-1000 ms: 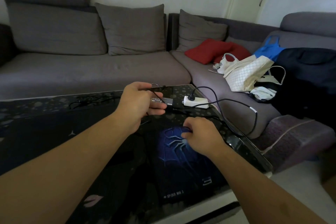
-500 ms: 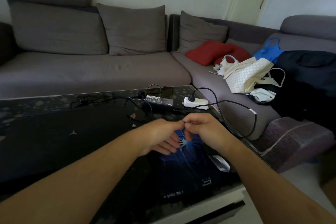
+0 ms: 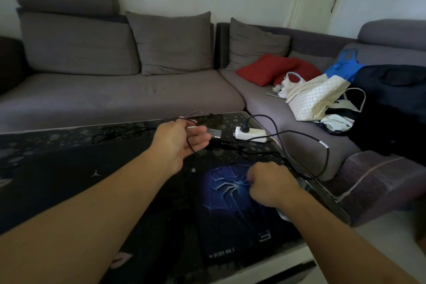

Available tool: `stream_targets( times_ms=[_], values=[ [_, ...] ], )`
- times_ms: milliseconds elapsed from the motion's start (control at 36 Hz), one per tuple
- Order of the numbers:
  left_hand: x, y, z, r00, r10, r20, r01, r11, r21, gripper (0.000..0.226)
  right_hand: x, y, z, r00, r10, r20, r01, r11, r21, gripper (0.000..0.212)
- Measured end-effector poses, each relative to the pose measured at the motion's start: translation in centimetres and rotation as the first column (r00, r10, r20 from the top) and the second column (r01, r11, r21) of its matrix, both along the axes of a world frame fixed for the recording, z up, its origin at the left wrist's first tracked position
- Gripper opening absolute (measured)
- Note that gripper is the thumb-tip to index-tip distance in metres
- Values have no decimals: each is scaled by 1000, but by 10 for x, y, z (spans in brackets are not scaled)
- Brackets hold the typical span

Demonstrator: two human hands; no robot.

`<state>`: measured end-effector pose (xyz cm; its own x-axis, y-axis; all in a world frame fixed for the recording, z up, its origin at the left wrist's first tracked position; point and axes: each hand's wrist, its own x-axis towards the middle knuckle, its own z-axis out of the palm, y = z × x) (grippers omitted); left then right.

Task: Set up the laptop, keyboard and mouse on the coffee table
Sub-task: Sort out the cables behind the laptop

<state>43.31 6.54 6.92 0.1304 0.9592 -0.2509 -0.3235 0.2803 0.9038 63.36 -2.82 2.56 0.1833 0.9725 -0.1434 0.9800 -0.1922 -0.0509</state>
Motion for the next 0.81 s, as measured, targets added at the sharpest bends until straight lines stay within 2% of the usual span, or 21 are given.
stream_targets(
  times_ms=[28,56,83,111,139,194,250,306,361,389,445,472,500,528,583,639,667,695,722,778,806],
  values=[
    [2,-5,-3,999,-34,-39,34,999,17,26,-7,3,3,996,47,-75,-43,998,49,34],
    [4,-11,-7,995,-69,-77,71,997,32,29,-15,4,5,968,67,-243,-50,996,76,47],
    [7,-15,-10,989,-100,-109,105,994,41,32,-24,6,6,882,66,-467,-36,997,73,59],
    [10,-18,-13,984,-126,-130,132,990,44,33,-32,8,7,740,51,-671,-28,999,45,65],
    [12,-20,-15,980,-142,-136,149,988,43,33,-40,10,7,583,41,-811,-33,999,27,63],
    [15,-23,-18,982,-150,-112,154,988,30,31,-51,11,9,363,46,-931,-18,999,43,41],
    [14,-23,-18,985,-150,-80,151,988,13,29,-57,10,10,284,94,-954,10,995,101,14],
    [9,-21,-15,986,-157,-57,158,987,3,28,-55,11,8,359,112,-926,46,989,138,21],
    [0,-14,-11,992,-128,-7,128,992,-18,26,-47,11,9,511,123,-850,23,987,157,29],
    [-5,-9,-8,995,-94,30,95,995,-34,26,-41,11,8,625,121,-771,1,988,156,32],
    [-16,4,-2,996,-13,91,19,998,-62,27,-24,11,4,877,91,-471,-46,993,107,30],
    [-22,9,0,994,21,107,-14,998,-63,27,-17,9,5,956,58,-289,-41,997,64,24],
    [-28,12,1,992,48,113,-42,998,-55,27,-12,7,6,990,14,-140,-11,1000,19,17],
    [-32,15,2,992,69,110,-64,997,-47,26,-11,4,9,999,-26,-45,25,1000,-14,9],
    [-35,15,2,992,83,96,-79,996,-43,26,-12,1,12,995,-102,18,103,992,-67,7],
    [-33,11,-1,997,52,55,-50,998,-38,32,-19,1,18,997,-78,5,79,995,-66,20],
    [-31,7,-3,999,17,29,-16,999,-37,35,-22,5,17,998,-39,-46,38,999,-24,20],
    [-28,4,-7,1000,-29,-5,29,999,-36,37,-28,8,18,983,0,-181,5,999,32,9],
    [-25,0,-10,995,-85,-45,83,996,-38,38,-35,10,19,937,29,-349,-6,998,66,19],
    [-17,-10,-16,978,-192,-81,188,981,-53,38,-55,14,20,745,101,-659,-33,993,115,50],
    [-13,-15,-17,972,-224,-73,220,974,-58,39,-64,15,21,663,143,-735,-48,988,148,52]
  ],
)
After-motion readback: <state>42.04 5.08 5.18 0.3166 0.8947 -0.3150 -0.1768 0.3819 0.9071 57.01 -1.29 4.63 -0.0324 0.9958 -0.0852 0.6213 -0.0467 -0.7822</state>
